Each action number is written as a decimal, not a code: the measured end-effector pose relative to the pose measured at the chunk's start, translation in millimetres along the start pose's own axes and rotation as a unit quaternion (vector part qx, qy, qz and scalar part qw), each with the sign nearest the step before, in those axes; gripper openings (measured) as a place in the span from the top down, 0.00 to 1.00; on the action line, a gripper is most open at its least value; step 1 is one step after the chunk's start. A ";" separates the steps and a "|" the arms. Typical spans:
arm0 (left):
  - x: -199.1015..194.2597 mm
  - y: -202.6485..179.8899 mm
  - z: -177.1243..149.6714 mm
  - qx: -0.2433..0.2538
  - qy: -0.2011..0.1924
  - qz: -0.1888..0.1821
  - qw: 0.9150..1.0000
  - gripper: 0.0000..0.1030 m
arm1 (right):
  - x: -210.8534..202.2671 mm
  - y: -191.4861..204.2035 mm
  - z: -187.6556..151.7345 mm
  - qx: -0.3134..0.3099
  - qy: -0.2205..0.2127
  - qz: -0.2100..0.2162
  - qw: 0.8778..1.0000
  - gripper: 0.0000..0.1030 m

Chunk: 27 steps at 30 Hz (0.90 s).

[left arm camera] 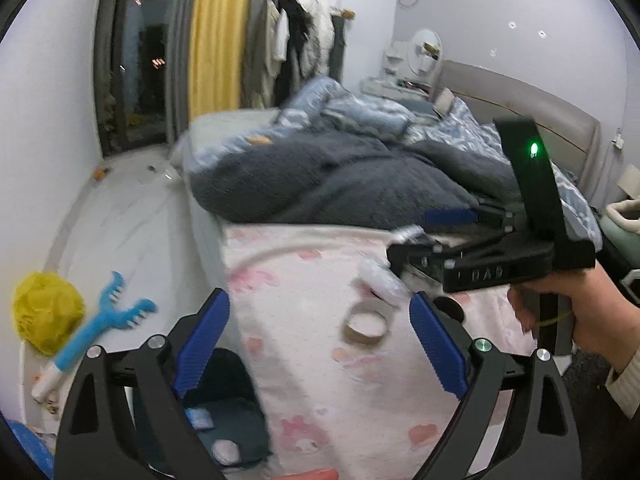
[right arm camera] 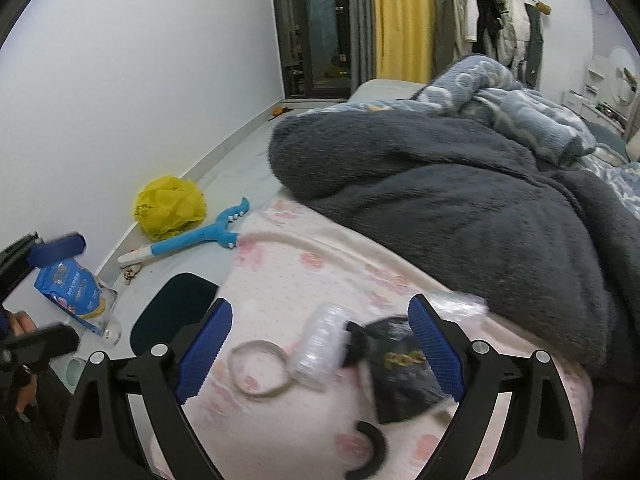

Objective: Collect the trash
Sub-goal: 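Grasp the cardboard tape core with left gripper while right gripper grasps black Face pack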

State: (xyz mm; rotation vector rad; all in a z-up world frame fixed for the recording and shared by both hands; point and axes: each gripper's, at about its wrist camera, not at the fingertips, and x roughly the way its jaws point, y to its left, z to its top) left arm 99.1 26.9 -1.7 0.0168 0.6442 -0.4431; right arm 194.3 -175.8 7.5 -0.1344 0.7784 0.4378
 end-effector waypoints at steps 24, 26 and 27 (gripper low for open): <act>90.9 -32.3 -24.0 0.033 0.073 -0.039 0.996 0.17 | -0.3 -46.2 -28.9 -0.024 0.020 -0.027 0.999 0.09; 97.4 -33.5 -26.5 0.034 0.079 -0.039 0.996 0.20 | 0.5 -45.5 -31.3 -0.030 0.024 -0.027 0.999 0.09; 99.8 -33.7 -27.0 0.033 0.081 -0.039 0.995 0.20 | 1.5 -46.2 -32.4 -0.031 0.025 -0.027 0.999 0.09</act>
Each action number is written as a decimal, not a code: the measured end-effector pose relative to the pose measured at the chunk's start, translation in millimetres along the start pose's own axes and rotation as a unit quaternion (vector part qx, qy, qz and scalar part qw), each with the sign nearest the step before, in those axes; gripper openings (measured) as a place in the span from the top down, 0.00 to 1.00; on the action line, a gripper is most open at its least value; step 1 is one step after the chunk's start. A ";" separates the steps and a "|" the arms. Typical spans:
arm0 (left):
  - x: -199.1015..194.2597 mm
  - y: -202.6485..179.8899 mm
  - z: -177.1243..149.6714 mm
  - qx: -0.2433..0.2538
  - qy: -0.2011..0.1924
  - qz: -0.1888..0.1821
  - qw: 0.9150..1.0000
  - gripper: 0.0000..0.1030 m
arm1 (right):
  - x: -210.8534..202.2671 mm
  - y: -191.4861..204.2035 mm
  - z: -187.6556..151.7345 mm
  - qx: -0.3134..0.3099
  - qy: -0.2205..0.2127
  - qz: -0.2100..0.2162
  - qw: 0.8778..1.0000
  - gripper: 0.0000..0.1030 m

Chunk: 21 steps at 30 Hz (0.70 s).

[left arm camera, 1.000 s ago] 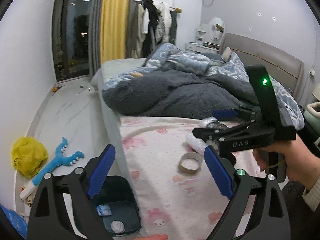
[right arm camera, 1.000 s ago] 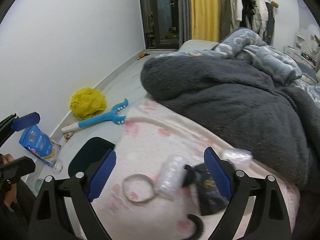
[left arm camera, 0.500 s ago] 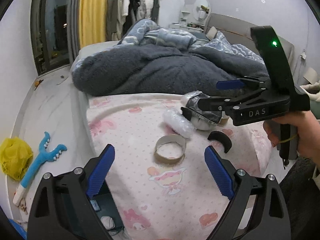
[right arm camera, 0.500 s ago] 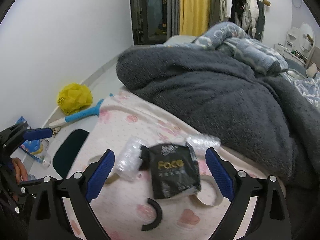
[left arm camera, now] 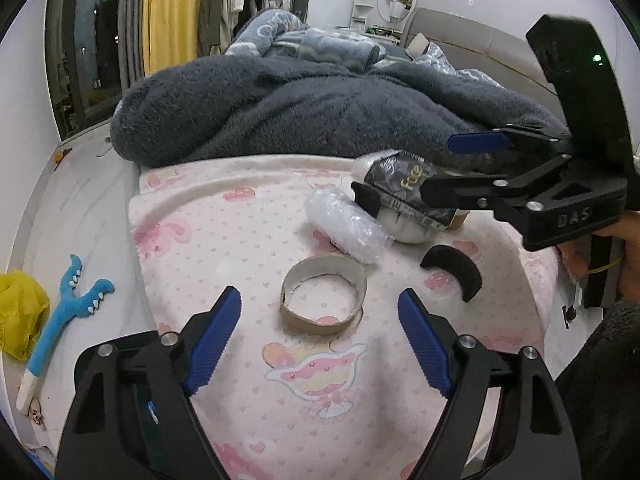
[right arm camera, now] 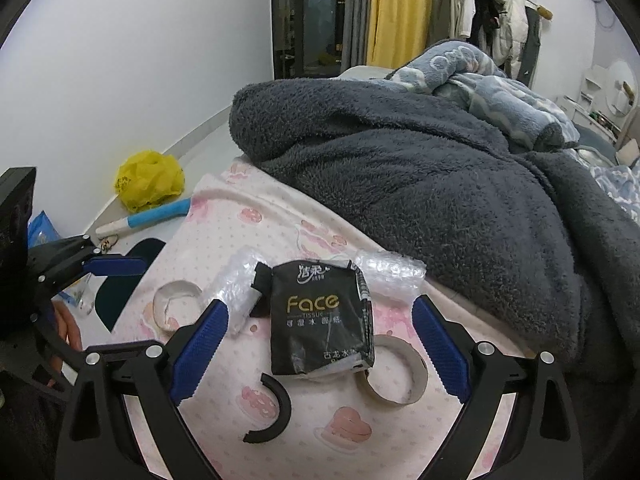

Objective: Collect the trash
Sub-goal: 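Grasp the cardboard tape core with left gripper while right gripper grasps black Face pack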

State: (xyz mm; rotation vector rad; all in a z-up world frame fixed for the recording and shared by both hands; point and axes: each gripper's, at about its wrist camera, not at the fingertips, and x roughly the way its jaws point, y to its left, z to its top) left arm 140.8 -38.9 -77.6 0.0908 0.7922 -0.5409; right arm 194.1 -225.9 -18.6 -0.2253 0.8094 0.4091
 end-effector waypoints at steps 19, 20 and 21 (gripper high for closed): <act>27.5 6.1 0.6 -0.028 0.012 0.003 1.000 0.51 | 22.9 -3.4 -12.8 -0.018 0.028 -0.016 0.999 0.13; 27.3 6.0 0.7 -0.027 0.011 0.006 1.000 0.52 | 23.4 -4.8 -12.7 -0.015 0.028 -0.017 0.999 0.15; 27.3 6.1 0.7 -0.027 0.011 0.006 1.000 0.52 | 23.1 -5.4 -12.7 -0.012 0.028 -0.017 0.999 0.15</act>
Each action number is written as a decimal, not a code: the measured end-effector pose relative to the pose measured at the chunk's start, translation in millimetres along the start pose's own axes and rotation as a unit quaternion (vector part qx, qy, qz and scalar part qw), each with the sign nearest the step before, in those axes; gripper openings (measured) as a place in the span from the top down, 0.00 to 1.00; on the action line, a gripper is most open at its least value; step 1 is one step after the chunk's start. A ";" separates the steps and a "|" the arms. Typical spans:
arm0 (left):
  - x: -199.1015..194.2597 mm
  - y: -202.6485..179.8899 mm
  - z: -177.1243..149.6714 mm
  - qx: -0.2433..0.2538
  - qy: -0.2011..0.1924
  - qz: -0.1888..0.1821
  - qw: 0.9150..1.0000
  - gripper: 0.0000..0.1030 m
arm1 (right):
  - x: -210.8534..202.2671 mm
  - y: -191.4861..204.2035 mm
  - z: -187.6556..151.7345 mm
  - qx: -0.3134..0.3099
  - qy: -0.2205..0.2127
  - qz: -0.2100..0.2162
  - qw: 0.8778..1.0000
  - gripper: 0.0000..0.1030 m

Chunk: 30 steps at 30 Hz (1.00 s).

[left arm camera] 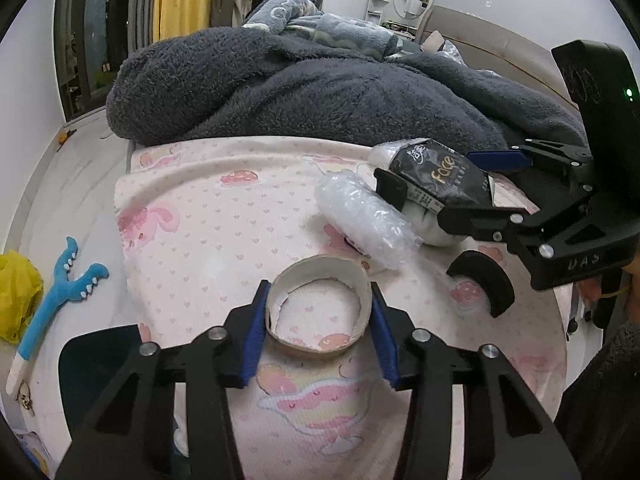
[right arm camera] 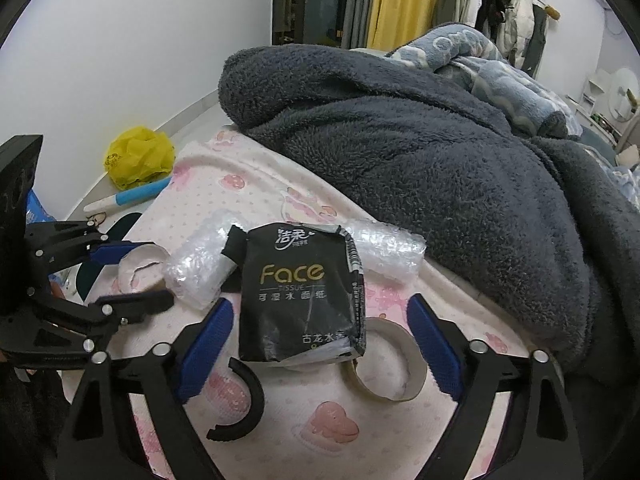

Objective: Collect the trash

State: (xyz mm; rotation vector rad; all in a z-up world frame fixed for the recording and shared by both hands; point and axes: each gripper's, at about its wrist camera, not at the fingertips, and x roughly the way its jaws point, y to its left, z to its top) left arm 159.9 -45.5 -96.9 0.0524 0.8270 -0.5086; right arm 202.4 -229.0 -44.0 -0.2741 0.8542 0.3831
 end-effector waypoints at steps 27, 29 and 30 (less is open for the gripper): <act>-25.6 6.0 4.2 -0.018 -0.024 0.027 0.999 0.52 | -19.6 -9.4 7.3 0.039 -0.020 0.032 0.999 0.47; -28.6 8.2 3.9 -0.022 -0.027 0.032 0.999 0.52 | -25.1 -14.0 8.5 0.056 -0.027 0.043 0.997 0.47; -30.4 9.1 4.0 -0.023 -0.028 0.036 0.999 0.52 | -27.5 -16.4 9.0 0.065 -0.030 0.049 0.996 0.47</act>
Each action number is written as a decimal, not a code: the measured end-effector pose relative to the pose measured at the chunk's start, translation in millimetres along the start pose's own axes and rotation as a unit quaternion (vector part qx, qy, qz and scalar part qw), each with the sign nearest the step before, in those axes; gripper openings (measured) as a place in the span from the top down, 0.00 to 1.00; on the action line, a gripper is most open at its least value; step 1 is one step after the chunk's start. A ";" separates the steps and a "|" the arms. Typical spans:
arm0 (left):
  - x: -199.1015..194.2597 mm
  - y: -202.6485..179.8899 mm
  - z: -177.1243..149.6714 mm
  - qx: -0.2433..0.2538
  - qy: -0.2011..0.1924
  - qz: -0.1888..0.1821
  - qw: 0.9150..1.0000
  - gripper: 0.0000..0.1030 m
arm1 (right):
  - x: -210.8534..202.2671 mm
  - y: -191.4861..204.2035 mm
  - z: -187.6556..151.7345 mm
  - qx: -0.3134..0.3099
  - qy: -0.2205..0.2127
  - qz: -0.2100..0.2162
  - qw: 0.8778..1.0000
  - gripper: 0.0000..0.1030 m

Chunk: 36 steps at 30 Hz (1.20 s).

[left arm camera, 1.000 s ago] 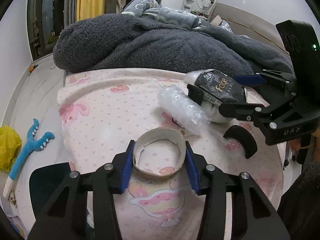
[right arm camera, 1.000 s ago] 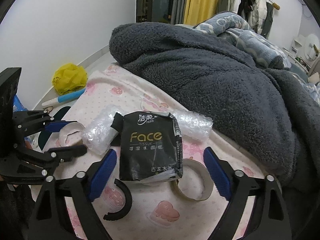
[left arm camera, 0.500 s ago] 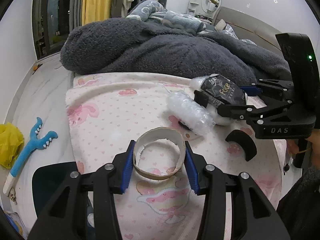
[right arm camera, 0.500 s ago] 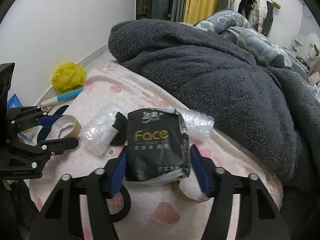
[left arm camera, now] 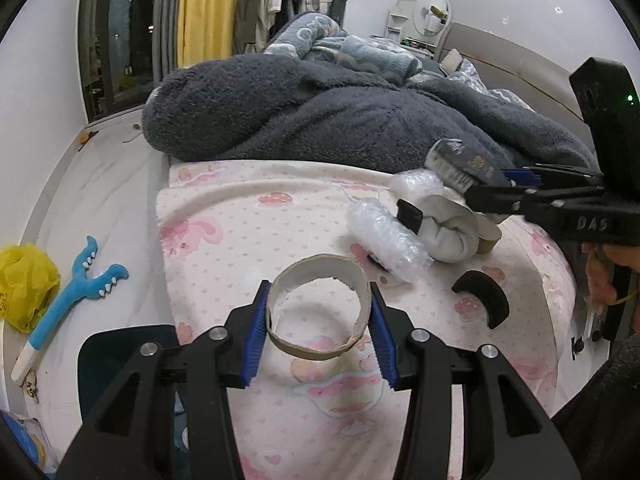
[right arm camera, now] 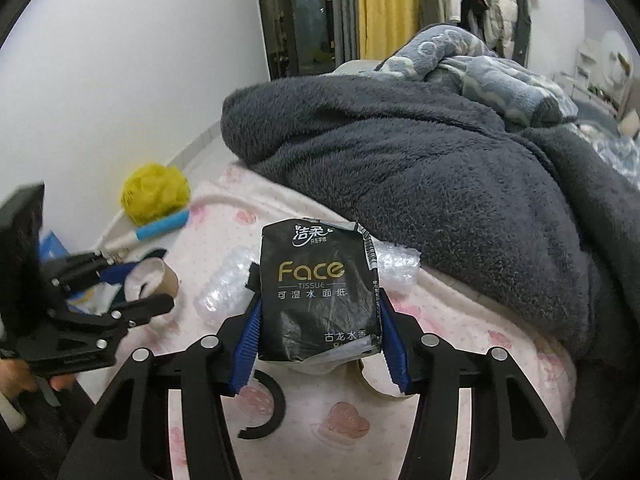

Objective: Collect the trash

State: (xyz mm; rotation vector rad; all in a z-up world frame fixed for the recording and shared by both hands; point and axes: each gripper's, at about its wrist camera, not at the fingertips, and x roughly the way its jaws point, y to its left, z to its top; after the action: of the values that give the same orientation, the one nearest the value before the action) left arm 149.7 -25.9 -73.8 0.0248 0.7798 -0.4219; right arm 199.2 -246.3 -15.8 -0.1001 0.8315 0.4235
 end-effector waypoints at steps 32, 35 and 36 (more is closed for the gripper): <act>-12.7 81.2 -20.9 -0.108 0.039 0.112 0.987 0.52 | -28.4 35.4 25.3 0.028 -0.029 0.056 0.998 0.48; -5.7 94.1 -27.2 -0.123 0.055 0.123 0.983 0.52 | -26.4 42.2 28.3 0.026 -0.030 0.061 0.997 0.48; -4.7 96.7 -28.1 -0.125 0.057 0.125 0.983 0.52 | -25.5 44.3 29.5 0.026 -0.030 0.063 0.997 0.48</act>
State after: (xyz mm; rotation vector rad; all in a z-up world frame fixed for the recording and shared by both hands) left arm 164.2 69.4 -103.5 -0.0876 0.9259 -0.0834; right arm 186.6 -206.8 26.3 0.0142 0.7911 0.5204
